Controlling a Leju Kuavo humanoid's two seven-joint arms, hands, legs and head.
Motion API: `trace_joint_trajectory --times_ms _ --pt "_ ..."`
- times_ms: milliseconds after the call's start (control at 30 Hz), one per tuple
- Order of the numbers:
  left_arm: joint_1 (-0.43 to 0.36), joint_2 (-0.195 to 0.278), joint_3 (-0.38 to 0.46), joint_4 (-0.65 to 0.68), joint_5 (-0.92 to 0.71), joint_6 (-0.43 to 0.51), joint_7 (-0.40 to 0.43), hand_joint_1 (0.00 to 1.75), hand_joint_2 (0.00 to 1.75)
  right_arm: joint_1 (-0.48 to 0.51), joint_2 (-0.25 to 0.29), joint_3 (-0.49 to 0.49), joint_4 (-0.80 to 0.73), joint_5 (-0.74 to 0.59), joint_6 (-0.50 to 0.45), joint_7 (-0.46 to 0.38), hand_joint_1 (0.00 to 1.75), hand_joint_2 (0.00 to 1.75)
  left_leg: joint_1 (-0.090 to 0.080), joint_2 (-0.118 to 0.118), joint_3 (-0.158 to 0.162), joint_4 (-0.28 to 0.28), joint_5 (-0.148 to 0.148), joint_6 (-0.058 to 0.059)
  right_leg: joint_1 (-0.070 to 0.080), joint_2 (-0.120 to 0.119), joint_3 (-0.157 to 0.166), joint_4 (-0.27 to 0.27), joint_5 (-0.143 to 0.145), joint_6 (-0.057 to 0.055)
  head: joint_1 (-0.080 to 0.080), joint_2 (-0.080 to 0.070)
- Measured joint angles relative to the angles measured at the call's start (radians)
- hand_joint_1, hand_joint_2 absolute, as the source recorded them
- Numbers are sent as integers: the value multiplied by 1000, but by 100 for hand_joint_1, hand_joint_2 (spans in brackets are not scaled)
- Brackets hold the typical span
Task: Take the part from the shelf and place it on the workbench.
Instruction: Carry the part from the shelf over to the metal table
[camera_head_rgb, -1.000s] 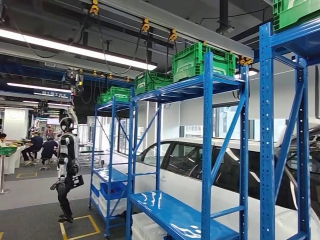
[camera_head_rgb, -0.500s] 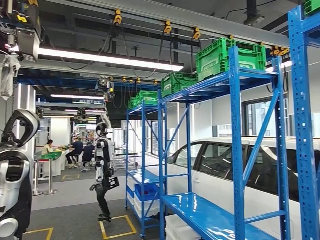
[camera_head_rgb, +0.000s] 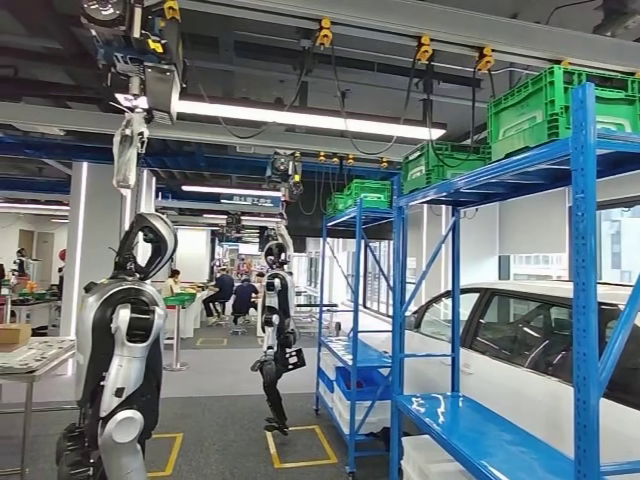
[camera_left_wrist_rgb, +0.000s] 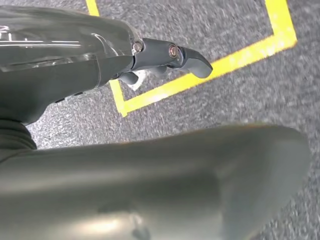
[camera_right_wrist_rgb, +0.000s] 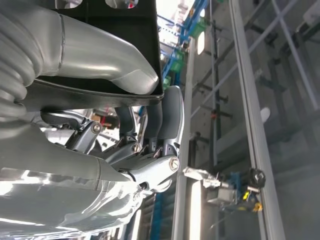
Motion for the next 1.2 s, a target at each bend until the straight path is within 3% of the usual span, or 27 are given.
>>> trace_joint_trajectory --times_ms 33,67,100,133,200,267,333,400,467,533,567,600,633,700,767,833,867,933,1000,1033,1067,1100,1133,1200 --pt "-1 3 0 0 -2 -1 5 0 175 2 0 -2 -1 3 0 2 175 175 -3 -12 0 0 0 2 1 4 -25 52 -14 -3 0 0" --pt "-1 5 0 0 -4 -1 9 0 175 4 -1 -3 -1 6 1 5 175 175 -6 -24 0 1 1 3 2 6 -36 72 -10 -6 0 0" --pt "0 8 0 0 -7 -1 13 0 175 5 -1 -3 -1 8 2 6 175 175 -9 -36 1 1 1 3 4 9 -26 49 15 -12 0 0" --pt "0 11 0 0 -9 -2 15 0 175 4 -1 -4 -1 9 3 8 175 175 -11 -50 2 1 1 4 6 18 -1 -10 54 -19 0 0" --pt "-1 15 0 0 -12 -4 17 0 175 0 0 -3 -1 13 7 11 175 175 -13 -74 2 2 3 2 9 62 59 -146 121 -37 0 0" --pt "-3 19 0 0 -16 -7 18 0 175 -7 1 -3 -1 17 9 17 175 175 -10 -95 -6 3 7 -4 12 89 84 -208 139 -44 0 0" --pt "-1 24 0 0 -20 -10 20 0 175 -13 3 -3 -1 19 10 23 175 175 -6 -113 -13 2 11 -14 11 72 88 -220 140 -43 0 0" --pt "1 27 -1 0 -27 -15 25 0 175 -15 7 -3 0 15 10 25 175 175 -9 -85 -26 25 -8 -24 5 48 92 -231 145 -47 0 0" --pt "-2 29 -3 0 -36 -18 29 0 175 -12 10 -3 1 7 10 25 175 175 -9 -30 -72 122 -64 -34 2 19 95 -236 147 -51 1 0" --pt "-5 30 -5 0 -44 -20 27 0 175 -7 11 -3 4 3 10 23 175 175 -2 -8 -131 248 -115 -46 3 -10 95 -236 145 -50 1 0" --pt "-4 31 -6 0 -46 -20 24 0 175 -5 11 -3 6 1 11 22 175 175 3 -3 -143 275 -117 -50 3 -23 95 -236 144 -49 1 0" --pt "-2 31 -7 0 -48 -20 21 0 175 -4 11 -3 8 0 12 21 175 175 7 1 -135 263 -101 -54 2 -35 95 -236 143 -47 1 0" --pt "0 33 -8 0 -49 -19 19 0 175 -4 11 -3 9 -3 14 21 175 175 11 10 -107 212 -70 -58 2 -46 98 -235 140 -44 1 0" --pt "-2 36 -8 0 -48 -17 14 0 175 -4 11 -3 10 -7 18 20 175 175 10 55 -33 73 -14 -58 5 -65 103 -234 134 -34 1 0" --pt "-7 38 -8 0 -47 -17 9 0 175 -5 11 -3 11 -10 23 20 175 175 3 87 -1 6 1 -46 12 -84 107 -232 128 -23 1 0" --pt "-9 40 -8 0 -44 -18 4 0 175 -6 11 -2 15 -12 27 19 175 175 -1 71 -4 3 -1 -29 13 -102 112 -233 124 -13 0 0" --pt "-7 41 -7 0 -42 -19 3 0 175 -7 11 -2 16 -12 28 19 175 175 -1 60 -5 2 0 -23 10 -94 113 -231 117 -7 0 0" --pt "-7 43 -7 0 -41 -19 1 0 175 -5 11 -2 17 -14 29 15 175 175 1 39 -4 0 3 -10 4 -47 94 -176 75 1 0 0" --pt "-11 43 -7 0 -42 -20 1 0 175 -1 8 -2 16 -15 28 12 175 175 -1 14 -4 0 4 -2 2 -4 34 -43 8 0 0 0" --pt "-12 43 -7 0 -43 -20 1 0 175 1 7 -2 17 -15 28 11 175 175 -3 1 -4 1 4 0 2 3 2 22 -15 -2 0 0" --pt "-13 43 -7 0 -43 -21 1 0 175 4 5 -2 17 -15 28 11 175 175 -5 -12 -4 1 4 1 3 6 -20 61 -20 -3 0 0" --pt "-12 43 -7 0 -42 -21 1 0 175 5 4 -2 17 -14 28 11 175 175 -8 -26 -3 1 4 2 4 8 -24 60 -3 -7 0 0" --pt "-11 43 -7 0 -42 -21 1 0 175 6 3 -2 16 -13 28 11 175 175 -10 -40 -1 1 4 2 5 14 -10 20 32 -12 0 0" --pt "-11 40 -7 0 -42 -23 -1 0 175 5 2 -2 15 -10 28 11 175 175 -12 -67 1 2 4 1 8 52 45 -117 112 -27 0 0"
